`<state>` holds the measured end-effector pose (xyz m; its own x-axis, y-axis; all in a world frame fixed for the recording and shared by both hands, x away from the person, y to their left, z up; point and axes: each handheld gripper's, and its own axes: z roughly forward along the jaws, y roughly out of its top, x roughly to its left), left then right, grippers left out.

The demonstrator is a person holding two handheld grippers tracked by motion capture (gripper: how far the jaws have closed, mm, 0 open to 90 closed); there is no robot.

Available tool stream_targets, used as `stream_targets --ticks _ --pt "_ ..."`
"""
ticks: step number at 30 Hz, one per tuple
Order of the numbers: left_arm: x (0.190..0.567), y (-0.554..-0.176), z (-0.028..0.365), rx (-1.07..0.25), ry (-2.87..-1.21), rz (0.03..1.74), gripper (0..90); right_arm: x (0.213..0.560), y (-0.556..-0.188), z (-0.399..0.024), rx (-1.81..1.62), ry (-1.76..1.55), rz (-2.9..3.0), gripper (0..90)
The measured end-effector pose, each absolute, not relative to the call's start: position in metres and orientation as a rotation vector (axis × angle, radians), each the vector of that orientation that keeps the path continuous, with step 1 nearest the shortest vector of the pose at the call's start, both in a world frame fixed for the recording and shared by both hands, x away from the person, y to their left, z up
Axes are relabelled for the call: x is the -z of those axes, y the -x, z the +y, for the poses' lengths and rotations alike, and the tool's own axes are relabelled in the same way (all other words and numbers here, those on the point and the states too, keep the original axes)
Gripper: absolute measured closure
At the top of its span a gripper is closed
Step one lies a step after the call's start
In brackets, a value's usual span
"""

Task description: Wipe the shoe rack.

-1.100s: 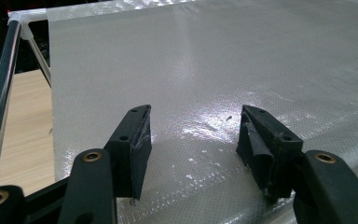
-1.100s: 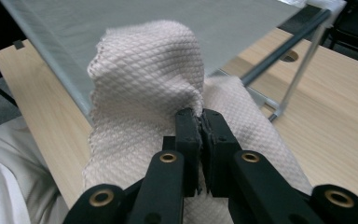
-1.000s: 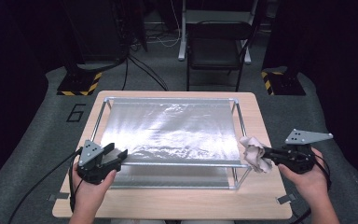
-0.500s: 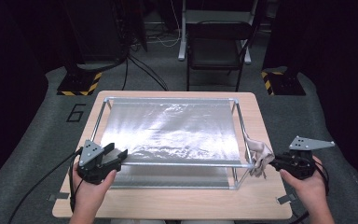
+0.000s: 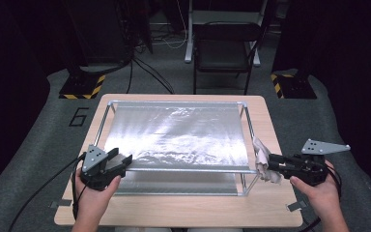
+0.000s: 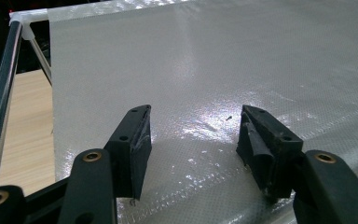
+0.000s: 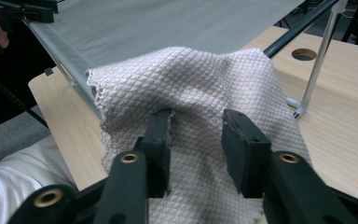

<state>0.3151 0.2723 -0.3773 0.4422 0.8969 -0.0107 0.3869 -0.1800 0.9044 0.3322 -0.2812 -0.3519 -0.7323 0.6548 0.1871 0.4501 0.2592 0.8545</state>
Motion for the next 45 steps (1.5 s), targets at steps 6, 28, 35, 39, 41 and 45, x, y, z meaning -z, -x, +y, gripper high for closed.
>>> stream_targets --ticks 6,28,35,39,41,45 --pt "0.377 -0.315 0.272 -0.688 -1.765 1.106 43.8 0.351 -0.337 -0.272 -1.472 -1.047 2.325 50.1" --pt "0.378 -0.315 0.272 -0.686 -1.760 1.106 43.8 0.355 -0.350 -0.252 -1.378 -1.108 2.357 57.3" --pt "0.378 -0.315 0.272 -0.686 -1.759 1.104 43.8 0.350 -0.346 -0.265 -1.422 -1.078 2.320 80.4" --pt "0.378 -0.315 0.272 -0.687 -1.755 1.107 43.7 0.355 -0.344 -0.270 -1.382 -1.096 2.308 81.7" --pt "0.378 -0.315 0.272 -0.686 -1.755 1.108 43.8 0.359 -0.343 -0.272 -1.351 -1.115 2.304 82.1" --pt "0.378 -0.315 0.272 -0.685 -1.756 1.108 43.8 0.375 -0.343 -0.278 -1.276 -1.158 2.314 82.2"
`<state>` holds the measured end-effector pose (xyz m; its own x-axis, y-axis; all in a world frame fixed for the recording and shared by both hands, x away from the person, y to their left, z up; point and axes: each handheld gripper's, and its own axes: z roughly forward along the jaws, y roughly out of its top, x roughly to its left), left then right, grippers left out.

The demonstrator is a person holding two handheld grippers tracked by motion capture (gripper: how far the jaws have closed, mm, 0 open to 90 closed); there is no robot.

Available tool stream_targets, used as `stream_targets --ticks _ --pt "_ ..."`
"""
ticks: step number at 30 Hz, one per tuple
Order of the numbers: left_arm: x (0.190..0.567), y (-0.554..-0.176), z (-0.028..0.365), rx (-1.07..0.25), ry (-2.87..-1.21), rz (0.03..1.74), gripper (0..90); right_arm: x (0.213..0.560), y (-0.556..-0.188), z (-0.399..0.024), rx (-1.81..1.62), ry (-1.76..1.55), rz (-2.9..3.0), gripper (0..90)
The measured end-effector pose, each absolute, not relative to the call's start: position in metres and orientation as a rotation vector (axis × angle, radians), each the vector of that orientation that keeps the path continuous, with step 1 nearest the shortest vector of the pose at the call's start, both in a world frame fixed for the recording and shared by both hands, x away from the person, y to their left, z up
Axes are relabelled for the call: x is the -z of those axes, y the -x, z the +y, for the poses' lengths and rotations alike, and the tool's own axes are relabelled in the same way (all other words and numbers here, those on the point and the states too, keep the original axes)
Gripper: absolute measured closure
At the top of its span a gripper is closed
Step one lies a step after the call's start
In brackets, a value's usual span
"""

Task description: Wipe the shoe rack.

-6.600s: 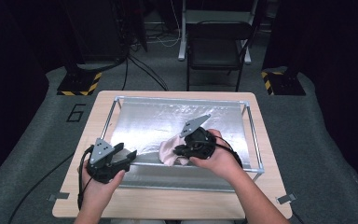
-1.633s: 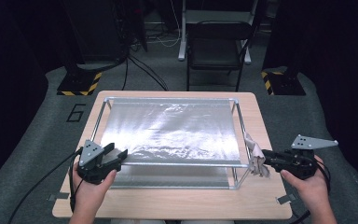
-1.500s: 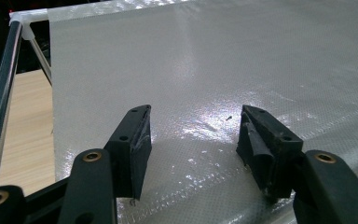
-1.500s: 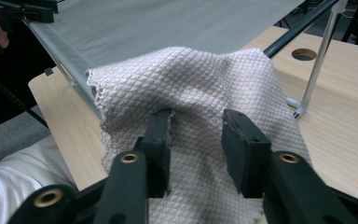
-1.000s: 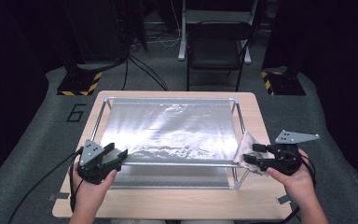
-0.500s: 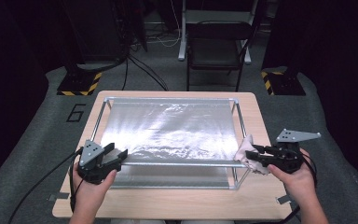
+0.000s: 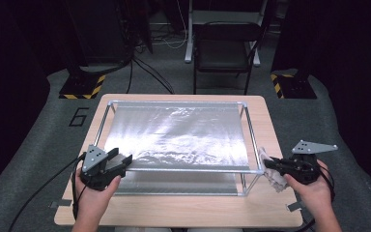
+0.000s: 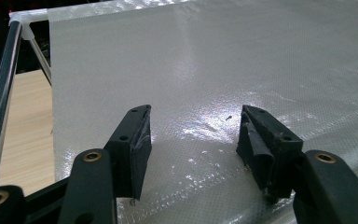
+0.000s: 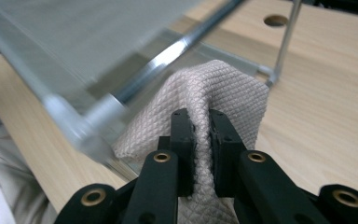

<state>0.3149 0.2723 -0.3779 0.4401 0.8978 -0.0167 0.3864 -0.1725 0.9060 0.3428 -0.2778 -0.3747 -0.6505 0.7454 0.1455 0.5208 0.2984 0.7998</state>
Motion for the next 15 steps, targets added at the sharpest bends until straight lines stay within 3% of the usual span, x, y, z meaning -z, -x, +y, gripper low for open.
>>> stream_targets --ticks 15 --pt "0.379 -0.315 0.273 -0.684 -1.750 1.105 43.7 0.440 -0.337 -0.293 -1.136 -1.313 2.297 81.9"
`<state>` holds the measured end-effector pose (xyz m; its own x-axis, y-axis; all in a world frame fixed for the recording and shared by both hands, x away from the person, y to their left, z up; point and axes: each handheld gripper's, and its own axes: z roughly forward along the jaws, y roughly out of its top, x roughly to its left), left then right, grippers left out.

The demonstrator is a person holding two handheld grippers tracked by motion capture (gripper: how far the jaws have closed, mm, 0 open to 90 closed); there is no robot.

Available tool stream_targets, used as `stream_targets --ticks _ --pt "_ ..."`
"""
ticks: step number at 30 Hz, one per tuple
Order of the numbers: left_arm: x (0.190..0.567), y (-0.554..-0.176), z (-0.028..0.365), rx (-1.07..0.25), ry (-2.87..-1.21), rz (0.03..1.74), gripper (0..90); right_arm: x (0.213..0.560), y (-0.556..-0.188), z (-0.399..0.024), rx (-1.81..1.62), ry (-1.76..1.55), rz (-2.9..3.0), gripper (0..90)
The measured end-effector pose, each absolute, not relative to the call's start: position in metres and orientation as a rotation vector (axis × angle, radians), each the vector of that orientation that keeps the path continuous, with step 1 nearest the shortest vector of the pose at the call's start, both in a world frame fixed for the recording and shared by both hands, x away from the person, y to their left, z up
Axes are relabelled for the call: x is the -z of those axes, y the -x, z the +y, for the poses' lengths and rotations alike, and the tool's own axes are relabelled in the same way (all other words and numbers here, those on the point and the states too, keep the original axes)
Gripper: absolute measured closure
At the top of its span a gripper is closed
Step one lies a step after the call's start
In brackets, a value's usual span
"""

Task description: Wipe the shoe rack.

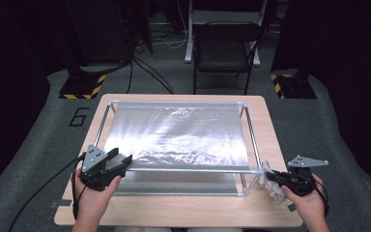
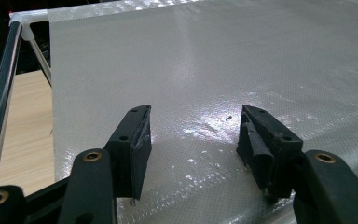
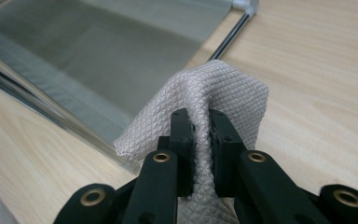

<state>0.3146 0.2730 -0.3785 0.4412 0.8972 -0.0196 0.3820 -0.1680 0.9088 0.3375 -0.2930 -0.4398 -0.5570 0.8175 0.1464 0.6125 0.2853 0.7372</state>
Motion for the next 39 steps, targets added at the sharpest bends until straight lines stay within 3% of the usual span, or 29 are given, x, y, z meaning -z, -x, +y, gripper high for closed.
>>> stream_targets --ticks 14,20,25,39 --pt "0.378 -0.315 0.274 -0.688 -1.754 1.094 43.7 0.484 -0.339 -0.290 -1.034 -1.389 2.323 79.2" --pt "0.378 -0.315 0.274 -0.686 -1.752 1.090 43.4 0.493 -0.340 -0.284 -1.011 -1.406 2.331 66.6" --pt "0.376 -0.315 0.275 -0.672 -1.762 1.084 42.9 0.484 -0.337 -0.282 -1.036 -1.372 2.305 56.6" --pt "0.364 -0.313 0.284 -0.677 -1.773 1.073 36.4 0.451 -0.316 -0.271 -1.134 -1.256 2.357 47.1"
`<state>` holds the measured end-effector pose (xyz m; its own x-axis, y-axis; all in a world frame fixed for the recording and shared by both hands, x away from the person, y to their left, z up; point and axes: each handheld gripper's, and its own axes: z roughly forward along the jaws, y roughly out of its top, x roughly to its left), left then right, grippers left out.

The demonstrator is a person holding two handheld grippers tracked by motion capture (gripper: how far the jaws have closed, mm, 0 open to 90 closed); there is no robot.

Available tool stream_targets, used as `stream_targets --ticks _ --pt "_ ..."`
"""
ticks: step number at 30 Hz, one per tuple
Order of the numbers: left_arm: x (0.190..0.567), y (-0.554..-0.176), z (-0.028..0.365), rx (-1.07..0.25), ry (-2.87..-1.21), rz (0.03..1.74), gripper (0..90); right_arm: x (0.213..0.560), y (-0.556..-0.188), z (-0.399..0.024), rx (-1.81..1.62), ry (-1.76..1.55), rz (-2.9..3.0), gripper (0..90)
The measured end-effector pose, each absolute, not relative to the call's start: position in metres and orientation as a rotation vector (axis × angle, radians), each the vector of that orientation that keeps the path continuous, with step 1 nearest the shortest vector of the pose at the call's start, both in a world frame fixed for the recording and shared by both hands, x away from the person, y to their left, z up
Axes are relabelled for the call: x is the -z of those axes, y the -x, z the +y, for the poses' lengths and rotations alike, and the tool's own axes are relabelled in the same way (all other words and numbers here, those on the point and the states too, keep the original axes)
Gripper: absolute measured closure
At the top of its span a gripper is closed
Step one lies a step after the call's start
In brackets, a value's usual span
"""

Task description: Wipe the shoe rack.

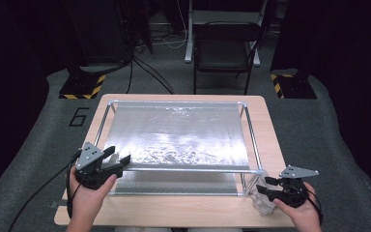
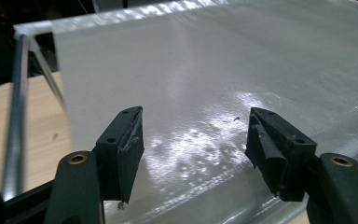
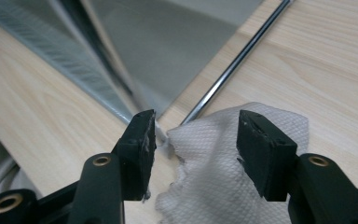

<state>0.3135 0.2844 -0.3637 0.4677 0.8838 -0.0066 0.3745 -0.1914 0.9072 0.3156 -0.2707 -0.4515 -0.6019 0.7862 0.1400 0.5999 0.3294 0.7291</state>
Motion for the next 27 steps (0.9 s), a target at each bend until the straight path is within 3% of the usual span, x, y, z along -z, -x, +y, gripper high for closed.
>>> stream_targets --ticks 8,20,27 --pt "0.352 -0.315 0.317 -0.743 -1.757 1.120 35.6 0.438 -0.310 -0.269 -1.201 -1.195 2.369 45.8" --pt "0.358 -0.343 0.356 -0.666 -1.746 1.205 45.0 0.408 -0.310 -0.257 -1.241 -1.123 2.338 46.6" --pt "0.363 -0.355 0.359 -0.644 -1.722 1.234 42.7 0.393 -0.312 -0.254 -1.251 -1.087 2.324 49.6"
